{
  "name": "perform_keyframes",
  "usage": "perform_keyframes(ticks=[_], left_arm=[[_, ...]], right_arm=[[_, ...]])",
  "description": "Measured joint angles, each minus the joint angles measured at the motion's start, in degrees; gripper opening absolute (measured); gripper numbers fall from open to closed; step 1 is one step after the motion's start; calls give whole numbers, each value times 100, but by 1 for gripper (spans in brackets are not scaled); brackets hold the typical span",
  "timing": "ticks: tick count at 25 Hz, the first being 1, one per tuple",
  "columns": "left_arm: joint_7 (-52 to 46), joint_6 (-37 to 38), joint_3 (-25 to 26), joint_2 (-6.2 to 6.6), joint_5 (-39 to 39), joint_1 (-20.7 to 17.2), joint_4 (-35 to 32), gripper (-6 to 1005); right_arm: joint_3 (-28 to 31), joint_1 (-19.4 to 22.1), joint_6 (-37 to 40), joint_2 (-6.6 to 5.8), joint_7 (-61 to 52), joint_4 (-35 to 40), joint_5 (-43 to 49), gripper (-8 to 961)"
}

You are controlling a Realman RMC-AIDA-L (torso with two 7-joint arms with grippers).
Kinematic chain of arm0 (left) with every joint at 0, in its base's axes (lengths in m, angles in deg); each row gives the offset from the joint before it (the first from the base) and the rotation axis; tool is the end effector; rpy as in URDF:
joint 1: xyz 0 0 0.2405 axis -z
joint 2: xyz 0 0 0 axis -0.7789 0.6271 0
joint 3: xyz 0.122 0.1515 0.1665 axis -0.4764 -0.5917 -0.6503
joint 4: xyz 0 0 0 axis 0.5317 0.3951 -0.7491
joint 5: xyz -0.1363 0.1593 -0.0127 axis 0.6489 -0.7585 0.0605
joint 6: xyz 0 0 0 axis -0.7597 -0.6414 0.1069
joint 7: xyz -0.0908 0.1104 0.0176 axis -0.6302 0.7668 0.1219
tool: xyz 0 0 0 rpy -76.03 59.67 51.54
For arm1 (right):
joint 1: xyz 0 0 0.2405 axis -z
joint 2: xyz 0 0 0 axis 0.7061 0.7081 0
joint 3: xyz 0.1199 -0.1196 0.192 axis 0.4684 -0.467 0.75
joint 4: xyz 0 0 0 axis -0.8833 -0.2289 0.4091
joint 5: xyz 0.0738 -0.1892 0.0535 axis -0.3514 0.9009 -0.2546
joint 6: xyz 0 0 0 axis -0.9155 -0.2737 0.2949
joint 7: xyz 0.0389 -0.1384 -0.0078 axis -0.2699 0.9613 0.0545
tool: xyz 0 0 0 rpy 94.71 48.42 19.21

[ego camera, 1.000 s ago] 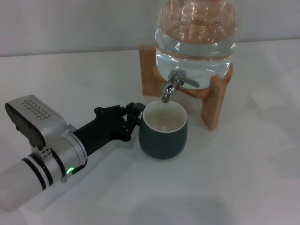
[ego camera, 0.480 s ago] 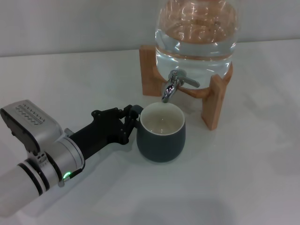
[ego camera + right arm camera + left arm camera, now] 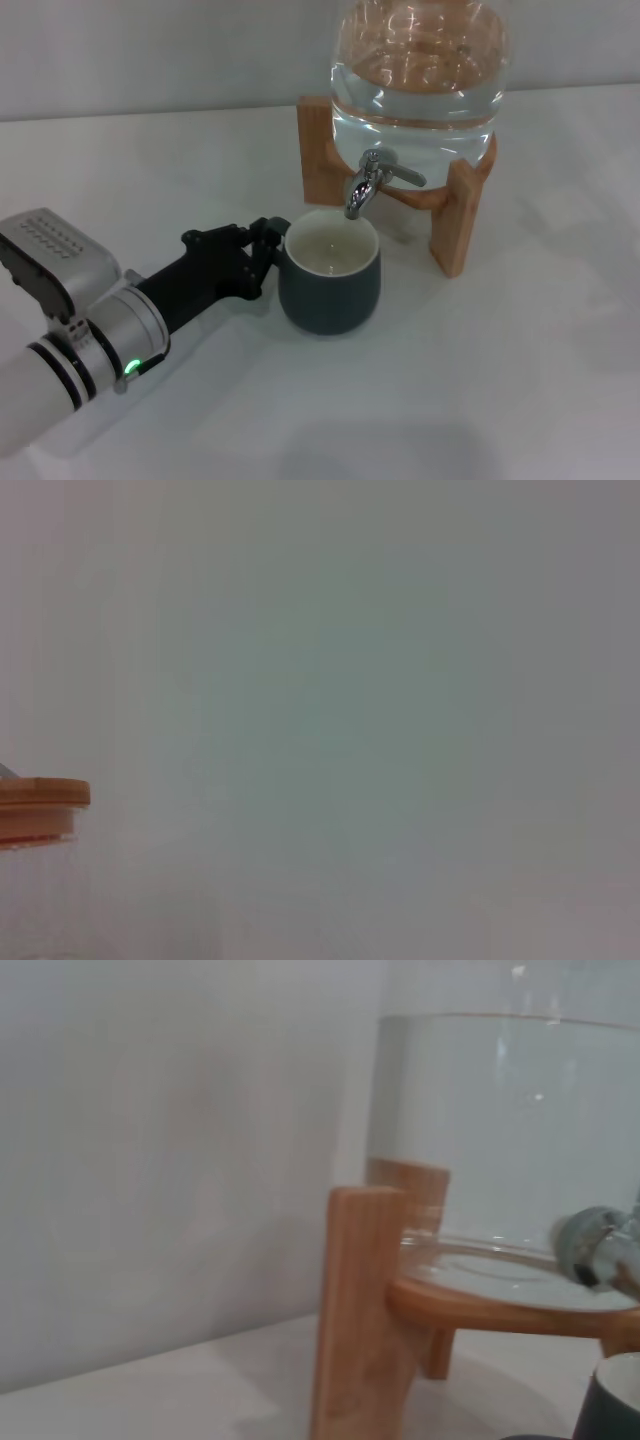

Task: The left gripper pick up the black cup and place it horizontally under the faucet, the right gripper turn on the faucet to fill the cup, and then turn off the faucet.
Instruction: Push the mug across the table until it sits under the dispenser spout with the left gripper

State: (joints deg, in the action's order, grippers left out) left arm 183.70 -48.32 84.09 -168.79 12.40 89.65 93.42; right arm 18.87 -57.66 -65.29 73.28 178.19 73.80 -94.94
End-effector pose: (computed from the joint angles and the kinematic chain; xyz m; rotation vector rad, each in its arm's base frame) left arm -0.2497 0.3365 -0.1119 -2.3532 -0.6020 -0.7472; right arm 0.3752 0.2722 0.1527 -1.6525 0.5145 0.9008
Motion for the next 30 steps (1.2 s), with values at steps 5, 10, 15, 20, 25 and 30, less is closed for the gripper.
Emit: perform_keyframes(ticks=[5, 10, 15, 20, 25, 30], left_arm=[[-42, 6, 10, 0, 192, -19, -79, 128], [-62, 11, 12, 2, 232, -21, -123, 128], [-63, 14, 12, 0, 226, -19, -115, 128], [-67, 26, 12, -9, 225, -17, -110, 128], [-76, 154, 12, -15, 214, -10, -96, 128], [-83, 164, 6, -18, 205, -21, -86, 128]], right_arm=[[0, 0, -11, 0, 0, 0, 0, 842], [0, 0, -12, 0, -25, 25, 0, 842], [0, 12, -14, 0, -35, 35, 0, 842], [0, 18, -20, 0, -39, 44, 0, 842], [0, 18, -20, 0, -42, 44, 0, 842], [0, 18, -21, 0, -44, 41, 0, 842]])
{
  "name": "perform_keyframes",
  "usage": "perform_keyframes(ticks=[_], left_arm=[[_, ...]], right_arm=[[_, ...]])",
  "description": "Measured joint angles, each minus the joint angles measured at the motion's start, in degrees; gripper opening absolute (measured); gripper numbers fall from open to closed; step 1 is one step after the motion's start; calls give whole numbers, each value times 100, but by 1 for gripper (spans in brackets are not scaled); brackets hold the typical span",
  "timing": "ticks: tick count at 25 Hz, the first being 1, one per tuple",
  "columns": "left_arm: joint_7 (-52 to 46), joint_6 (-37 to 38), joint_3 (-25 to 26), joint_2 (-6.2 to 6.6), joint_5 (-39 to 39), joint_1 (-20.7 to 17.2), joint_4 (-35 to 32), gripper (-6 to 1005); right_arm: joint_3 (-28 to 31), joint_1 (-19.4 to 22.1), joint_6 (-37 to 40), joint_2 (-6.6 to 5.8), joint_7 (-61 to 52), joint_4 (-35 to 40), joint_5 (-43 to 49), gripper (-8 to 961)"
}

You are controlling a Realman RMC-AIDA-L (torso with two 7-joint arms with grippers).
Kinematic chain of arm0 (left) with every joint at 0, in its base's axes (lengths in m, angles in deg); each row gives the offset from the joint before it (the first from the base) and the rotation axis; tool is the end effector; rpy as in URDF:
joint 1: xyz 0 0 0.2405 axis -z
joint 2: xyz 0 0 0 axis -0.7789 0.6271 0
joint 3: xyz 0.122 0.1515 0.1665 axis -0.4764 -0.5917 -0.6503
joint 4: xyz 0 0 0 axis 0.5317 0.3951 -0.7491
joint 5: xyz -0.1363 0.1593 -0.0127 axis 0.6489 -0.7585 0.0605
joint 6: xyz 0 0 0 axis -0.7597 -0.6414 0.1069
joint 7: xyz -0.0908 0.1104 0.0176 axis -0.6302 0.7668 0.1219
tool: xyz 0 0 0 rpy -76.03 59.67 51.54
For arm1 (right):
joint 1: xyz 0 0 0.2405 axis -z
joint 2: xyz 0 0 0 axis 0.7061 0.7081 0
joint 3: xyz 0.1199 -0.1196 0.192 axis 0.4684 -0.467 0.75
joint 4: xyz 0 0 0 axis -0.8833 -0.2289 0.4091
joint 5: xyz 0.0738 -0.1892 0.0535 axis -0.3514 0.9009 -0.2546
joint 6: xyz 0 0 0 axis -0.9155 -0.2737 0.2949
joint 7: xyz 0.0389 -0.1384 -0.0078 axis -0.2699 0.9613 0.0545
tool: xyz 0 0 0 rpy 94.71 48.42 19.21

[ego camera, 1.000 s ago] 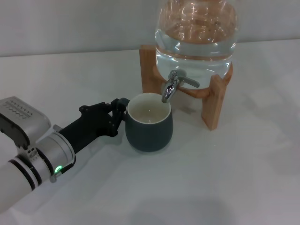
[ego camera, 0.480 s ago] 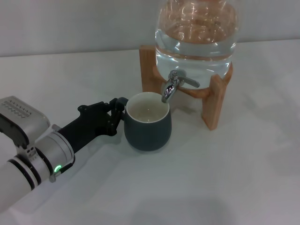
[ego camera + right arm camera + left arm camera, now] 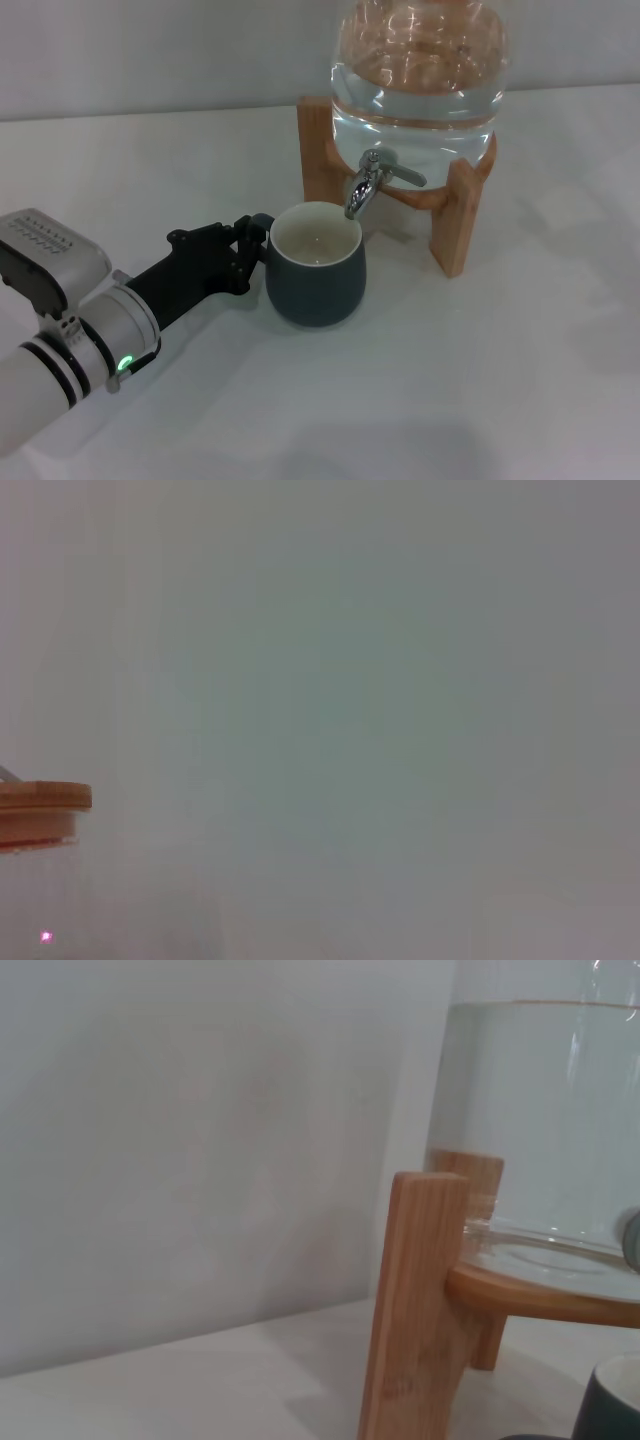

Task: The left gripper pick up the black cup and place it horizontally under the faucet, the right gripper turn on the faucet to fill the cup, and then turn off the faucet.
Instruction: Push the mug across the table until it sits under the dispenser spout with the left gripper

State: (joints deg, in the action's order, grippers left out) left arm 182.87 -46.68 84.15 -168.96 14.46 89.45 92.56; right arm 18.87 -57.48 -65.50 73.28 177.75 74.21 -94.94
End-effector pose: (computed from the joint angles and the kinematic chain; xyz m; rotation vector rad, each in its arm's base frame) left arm -0.2572 0.3409 -0.1085 -2.3072 -0.6529 -0.7221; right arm 0.3750 0.2711 0.1541 -1.6533 0.5139 0.9032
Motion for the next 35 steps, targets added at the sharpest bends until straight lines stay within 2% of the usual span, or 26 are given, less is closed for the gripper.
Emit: perform_keyframes(ticks=[11, 35], left_arm=[[-44, 338, -3, -1, -2, 37, 1, 128], [-41, 276, -4, 5, 24, 61, 7, 124]], right_arm=[[0, -9, -67, 0, 0, -30, 0, 842], [9, -10, -78, 0, 0, -40, 0, 842]])
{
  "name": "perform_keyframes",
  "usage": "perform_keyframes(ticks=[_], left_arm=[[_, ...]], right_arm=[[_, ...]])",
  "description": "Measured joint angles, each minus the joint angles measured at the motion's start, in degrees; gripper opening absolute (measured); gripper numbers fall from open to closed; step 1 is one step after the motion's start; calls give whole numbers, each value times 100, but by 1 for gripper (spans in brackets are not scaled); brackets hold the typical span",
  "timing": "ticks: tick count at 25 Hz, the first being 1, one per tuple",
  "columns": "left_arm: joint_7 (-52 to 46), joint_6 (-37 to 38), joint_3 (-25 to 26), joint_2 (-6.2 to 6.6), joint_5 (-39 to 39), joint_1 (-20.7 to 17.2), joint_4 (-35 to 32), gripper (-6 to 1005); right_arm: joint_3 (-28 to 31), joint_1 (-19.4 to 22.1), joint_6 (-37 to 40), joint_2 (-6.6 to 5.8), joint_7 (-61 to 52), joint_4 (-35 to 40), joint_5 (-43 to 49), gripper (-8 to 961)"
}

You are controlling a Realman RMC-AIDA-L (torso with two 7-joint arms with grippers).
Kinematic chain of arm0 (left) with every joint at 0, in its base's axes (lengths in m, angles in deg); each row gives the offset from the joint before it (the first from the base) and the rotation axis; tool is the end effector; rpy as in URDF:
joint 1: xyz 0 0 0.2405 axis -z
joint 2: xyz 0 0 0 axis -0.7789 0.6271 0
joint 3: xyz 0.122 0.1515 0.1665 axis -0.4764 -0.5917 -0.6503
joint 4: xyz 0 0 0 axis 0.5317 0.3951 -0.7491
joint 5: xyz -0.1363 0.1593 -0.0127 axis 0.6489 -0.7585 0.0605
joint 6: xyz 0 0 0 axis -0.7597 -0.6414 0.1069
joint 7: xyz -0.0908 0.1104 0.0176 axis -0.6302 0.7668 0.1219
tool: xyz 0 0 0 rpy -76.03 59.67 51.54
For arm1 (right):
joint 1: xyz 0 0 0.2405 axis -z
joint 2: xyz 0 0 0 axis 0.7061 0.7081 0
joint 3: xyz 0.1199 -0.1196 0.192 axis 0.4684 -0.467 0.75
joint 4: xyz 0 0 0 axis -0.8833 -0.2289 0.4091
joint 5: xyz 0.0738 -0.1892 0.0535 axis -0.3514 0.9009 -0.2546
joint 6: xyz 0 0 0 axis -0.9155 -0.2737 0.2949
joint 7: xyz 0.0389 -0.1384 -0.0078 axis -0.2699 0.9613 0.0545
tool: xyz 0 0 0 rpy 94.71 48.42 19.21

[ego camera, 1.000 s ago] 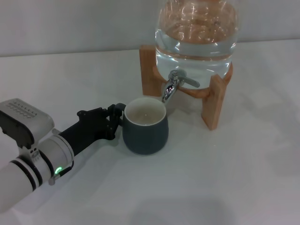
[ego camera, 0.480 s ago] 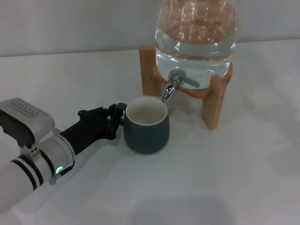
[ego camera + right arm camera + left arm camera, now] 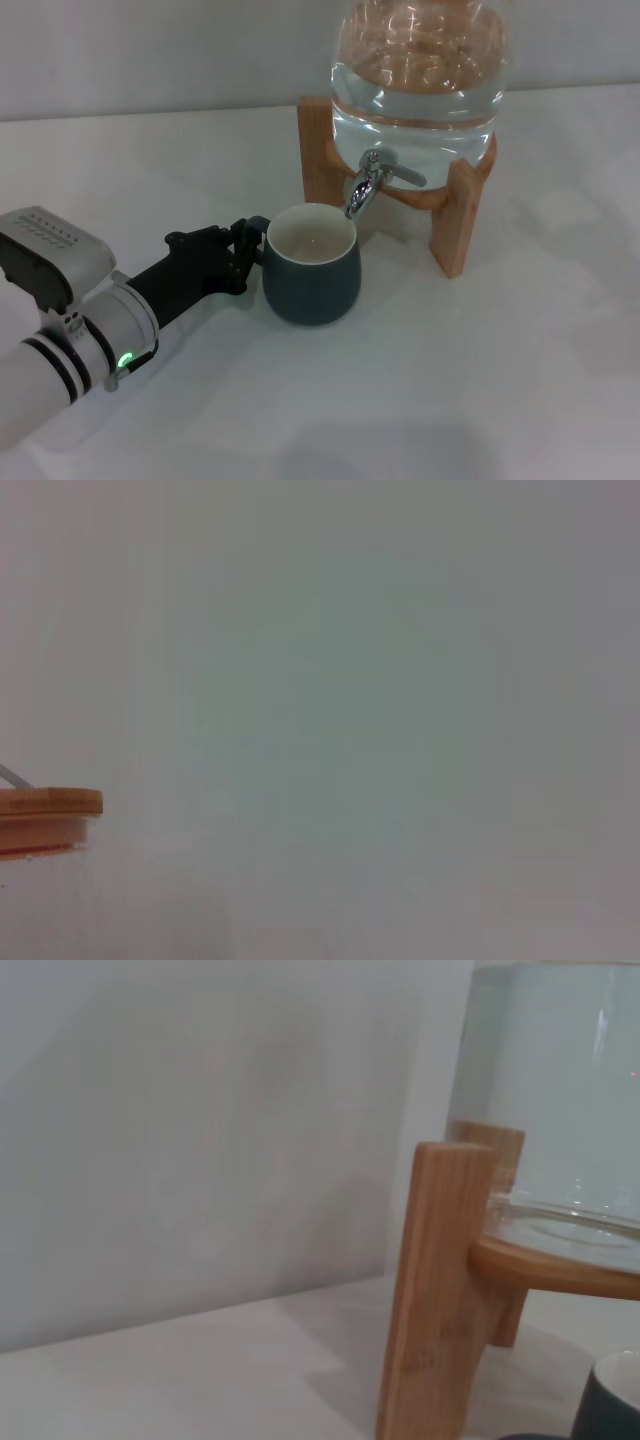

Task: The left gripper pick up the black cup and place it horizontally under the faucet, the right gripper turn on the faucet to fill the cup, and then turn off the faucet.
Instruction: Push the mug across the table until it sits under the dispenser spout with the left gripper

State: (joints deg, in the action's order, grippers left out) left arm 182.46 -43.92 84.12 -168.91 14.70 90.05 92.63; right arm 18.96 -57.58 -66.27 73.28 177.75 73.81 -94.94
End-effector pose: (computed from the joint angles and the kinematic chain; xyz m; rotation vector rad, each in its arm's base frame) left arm -0.2602 0.3449 -0.1102 -2.3034 -0.6761 -0.6747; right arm 0.3734 0.2708 0.1526 -1.6584 0.5107 0.9177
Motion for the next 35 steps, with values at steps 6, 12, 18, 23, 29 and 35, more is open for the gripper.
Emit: perform_keyframes(ticks=[6, 12, 18, 23, 29, 35], left_arm=[[0, 36, 9, 5, 20, 72, -42, 124], [0, 51, 9, 12, 24, 131, -59, 123], [0, 74, 9, 19, 28, 151, -65, 123], [-48, 91, 9, 22, 32, 154, -120, 123], [-143, 93, 9, 20, 31, 178, -200, 122], [-143, 88, -30, 7, -3, 248, -144, 122]], right_arm=[[0, -7, 0, 0, 0, 5, 0, 842], [0, 7, 0, 0, 0, 8, 0, 842], [0, 10, 1, 0, 4, 8, -1, 842], [0, 4, -7, 0, 7, 8, -5, 842], [0, 2, -34, 0, 15, 7, -9, 842], [0, 29, -42, 0, 17, 1, -10, 842]])
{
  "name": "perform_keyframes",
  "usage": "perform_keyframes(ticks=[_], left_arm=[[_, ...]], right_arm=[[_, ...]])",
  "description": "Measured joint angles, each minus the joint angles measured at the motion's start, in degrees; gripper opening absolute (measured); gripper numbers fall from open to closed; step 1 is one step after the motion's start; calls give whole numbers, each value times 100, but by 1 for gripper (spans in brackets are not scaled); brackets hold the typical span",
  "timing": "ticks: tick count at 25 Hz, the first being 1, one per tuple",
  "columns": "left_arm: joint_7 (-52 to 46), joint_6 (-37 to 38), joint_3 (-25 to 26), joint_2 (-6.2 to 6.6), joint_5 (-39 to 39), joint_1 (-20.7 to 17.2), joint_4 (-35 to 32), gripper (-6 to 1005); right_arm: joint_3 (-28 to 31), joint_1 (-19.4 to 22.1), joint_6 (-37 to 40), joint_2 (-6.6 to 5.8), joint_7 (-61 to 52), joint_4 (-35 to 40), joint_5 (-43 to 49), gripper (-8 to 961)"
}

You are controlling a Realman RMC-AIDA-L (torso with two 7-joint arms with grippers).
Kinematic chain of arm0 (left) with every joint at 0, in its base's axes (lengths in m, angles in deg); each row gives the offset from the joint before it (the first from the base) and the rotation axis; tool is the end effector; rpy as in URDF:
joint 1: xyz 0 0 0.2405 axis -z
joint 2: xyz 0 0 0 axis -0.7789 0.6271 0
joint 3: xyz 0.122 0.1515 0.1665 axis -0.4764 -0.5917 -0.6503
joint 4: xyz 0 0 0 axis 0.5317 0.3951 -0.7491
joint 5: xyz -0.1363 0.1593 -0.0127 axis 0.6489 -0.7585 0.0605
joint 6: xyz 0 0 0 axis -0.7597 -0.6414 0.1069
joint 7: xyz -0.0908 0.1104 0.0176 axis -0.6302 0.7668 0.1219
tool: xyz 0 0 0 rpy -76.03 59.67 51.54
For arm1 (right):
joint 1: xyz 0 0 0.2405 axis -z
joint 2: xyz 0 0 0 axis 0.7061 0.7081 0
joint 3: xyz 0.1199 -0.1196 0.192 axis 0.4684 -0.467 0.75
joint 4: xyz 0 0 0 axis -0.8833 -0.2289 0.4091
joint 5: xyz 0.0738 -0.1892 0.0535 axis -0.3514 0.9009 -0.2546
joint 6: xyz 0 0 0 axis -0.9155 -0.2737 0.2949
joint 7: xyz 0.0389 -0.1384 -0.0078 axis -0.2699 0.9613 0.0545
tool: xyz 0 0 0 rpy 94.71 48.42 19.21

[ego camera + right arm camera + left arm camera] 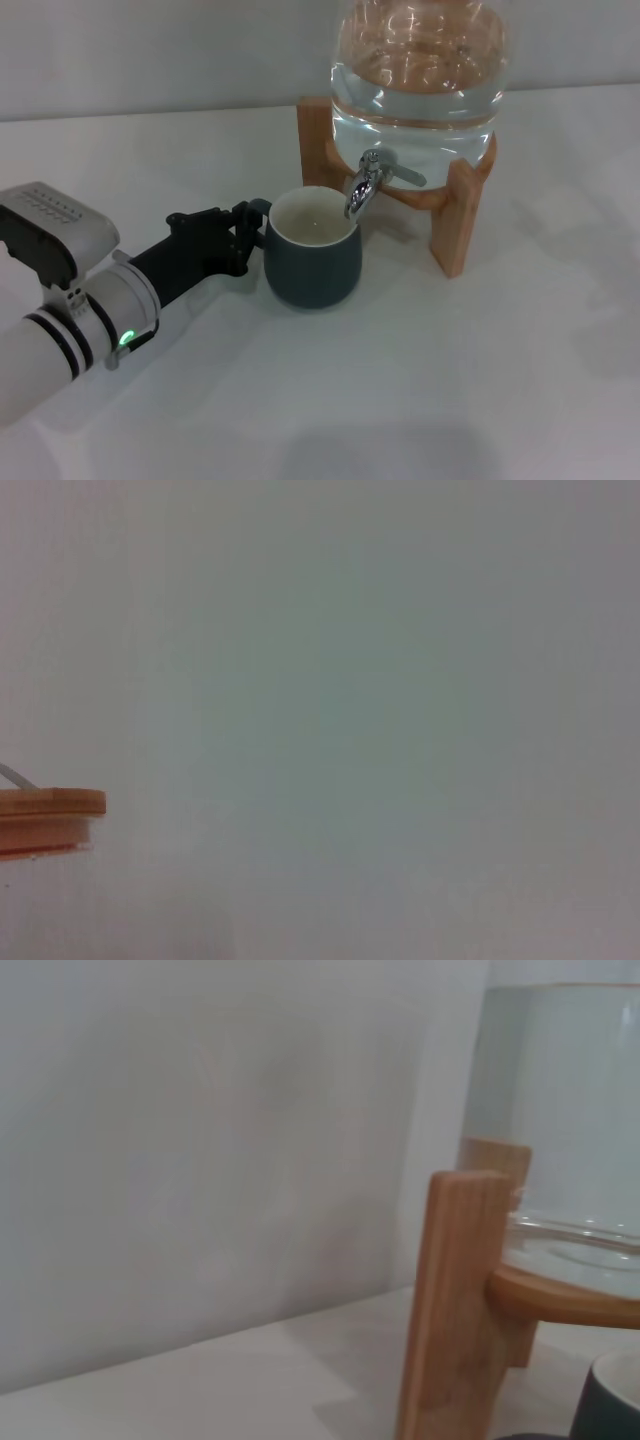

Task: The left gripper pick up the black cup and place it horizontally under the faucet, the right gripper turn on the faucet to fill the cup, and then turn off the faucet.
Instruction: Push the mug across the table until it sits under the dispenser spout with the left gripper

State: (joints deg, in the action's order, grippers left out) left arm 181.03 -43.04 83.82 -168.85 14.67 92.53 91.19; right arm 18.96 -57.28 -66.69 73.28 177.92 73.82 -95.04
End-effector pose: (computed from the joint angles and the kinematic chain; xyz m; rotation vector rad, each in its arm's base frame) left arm -0.2521 0.3593 -0.1059 -2.3113 -0.6468 -0.6626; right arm 0.3738 0.2685 0.1527 -1.6590 0.5066 0.9179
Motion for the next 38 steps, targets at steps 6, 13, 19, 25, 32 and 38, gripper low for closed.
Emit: perform_keyframes(ticks=[6, 13, 19, 25, 32, 38], left_arm=[[1, -45, -24, -12, -61, -29, 152, 121], [-42, -65, -32, -11, -302, -124, 301, 121], [-88, -151, -32, 5, -308, -136, 275, 120], [-153, -153, -21, 13, -310, -146, 232, 120], [-156, -154, 0, 15, -311, -135, 189, 119], [-156, -80, 20, 15, -290, -59, 149, 119]], right_arm=[[0, 13, -11, 0, -3, -3, 0, 842], [0, -17, -11, 0, -6, -3, 0, 841], [0, -21, -11, 0, -9, -4, 1, 841], [0, -20, -11, 0, -16, -3, 1, 842], [0, -37, -11, 0, -18, -3, -35, 842], [-5, -38, -8, 0, -17, -3, -40, 841]])
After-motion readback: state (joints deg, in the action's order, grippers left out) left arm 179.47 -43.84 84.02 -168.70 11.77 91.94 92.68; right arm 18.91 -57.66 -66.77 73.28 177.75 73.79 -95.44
